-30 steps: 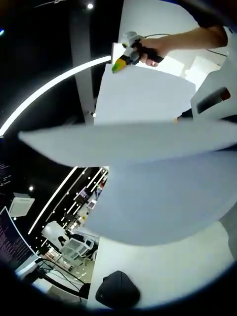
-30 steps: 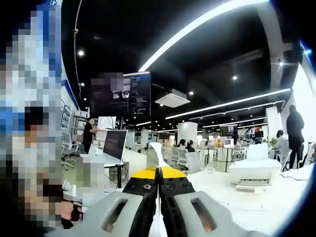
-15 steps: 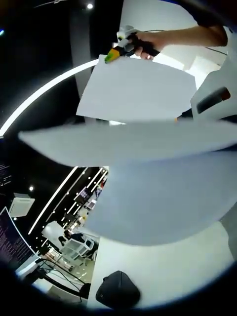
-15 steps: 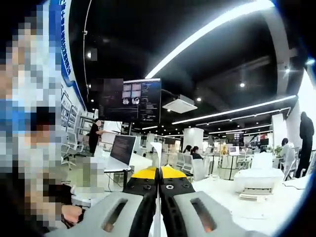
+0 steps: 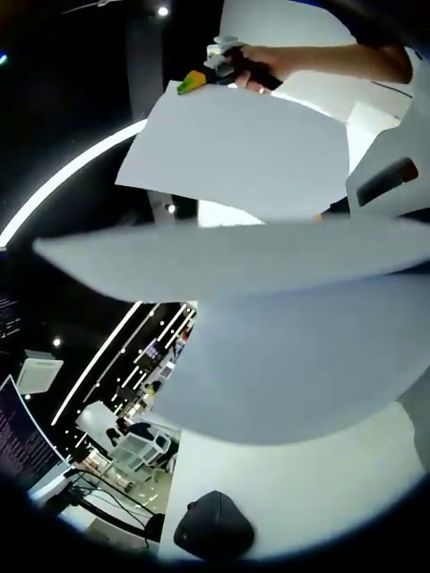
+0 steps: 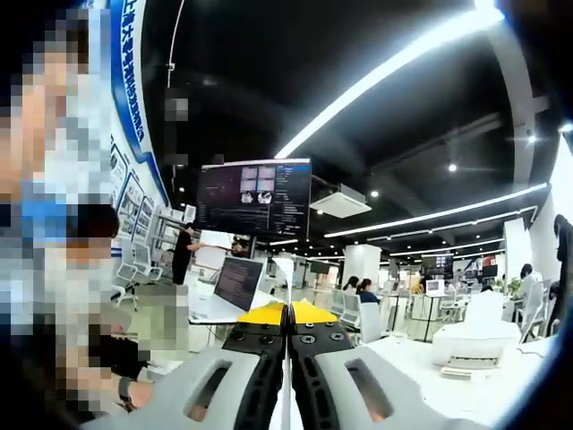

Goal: Organize the stack of printing papers by aligning and flattening the scattered papers on the table

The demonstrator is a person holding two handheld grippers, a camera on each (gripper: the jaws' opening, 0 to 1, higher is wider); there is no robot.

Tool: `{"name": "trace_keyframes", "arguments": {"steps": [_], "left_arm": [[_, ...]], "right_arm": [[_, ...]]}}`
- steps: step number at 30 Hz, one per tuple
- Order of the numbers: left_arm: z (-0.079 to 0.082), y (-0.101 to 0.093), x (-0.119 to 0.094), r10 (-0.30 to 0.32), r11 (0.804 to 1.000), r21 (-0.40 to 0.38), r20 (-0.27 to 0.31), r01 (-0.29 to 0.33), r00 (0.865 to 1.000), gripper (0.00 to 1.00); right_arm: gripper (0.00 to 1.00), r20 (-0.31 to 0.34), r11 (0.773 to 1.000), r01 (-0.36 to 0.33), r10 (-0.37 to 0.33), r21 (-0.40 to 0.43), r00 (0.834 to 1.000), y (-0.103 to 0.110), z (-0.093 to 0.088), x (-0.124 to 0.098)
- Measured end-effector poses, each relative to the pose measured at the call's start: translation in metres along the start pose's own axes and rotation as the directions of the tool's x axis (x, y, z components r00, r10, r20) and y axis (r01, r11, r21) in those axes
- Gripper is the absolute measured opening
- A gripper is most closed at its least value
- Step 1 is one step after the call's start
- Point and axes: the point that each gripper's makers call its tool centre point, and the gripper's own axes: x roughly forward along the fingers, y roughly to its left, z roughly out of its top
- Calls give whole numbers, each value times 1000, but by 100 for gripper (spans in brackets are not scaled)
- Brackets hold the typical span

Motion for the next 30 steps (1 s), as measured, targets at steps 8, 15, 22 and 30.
{"name": "trace_keyframes", "arguments": {"steps": [8, 15, 22, 30], "left_arm": [[0, 0, 0, -1, 1000, 1, 1, 1, 1000, 6], [0, 0, 0, -3, 1000, 2, -1, 3, 1000, 6], [0, 0, 0, -4, 1000, 1, 1, 4, 1000, 6], [0, 0, 0, -5, 1000, -4, 2, 5, 1000, 6]], "right_arm": [[0, 32, 999, -40, 40, 3, 999, 14, 13, -3], [0, 54, 997, -76, 75, 5, 996, 26, 24, -4], [0, 69, 993, -113, 112, 20, 991, 36, 32, -6], [0, 92, 986, -157, 151, 57, 984, 43, 39, -10]]}}
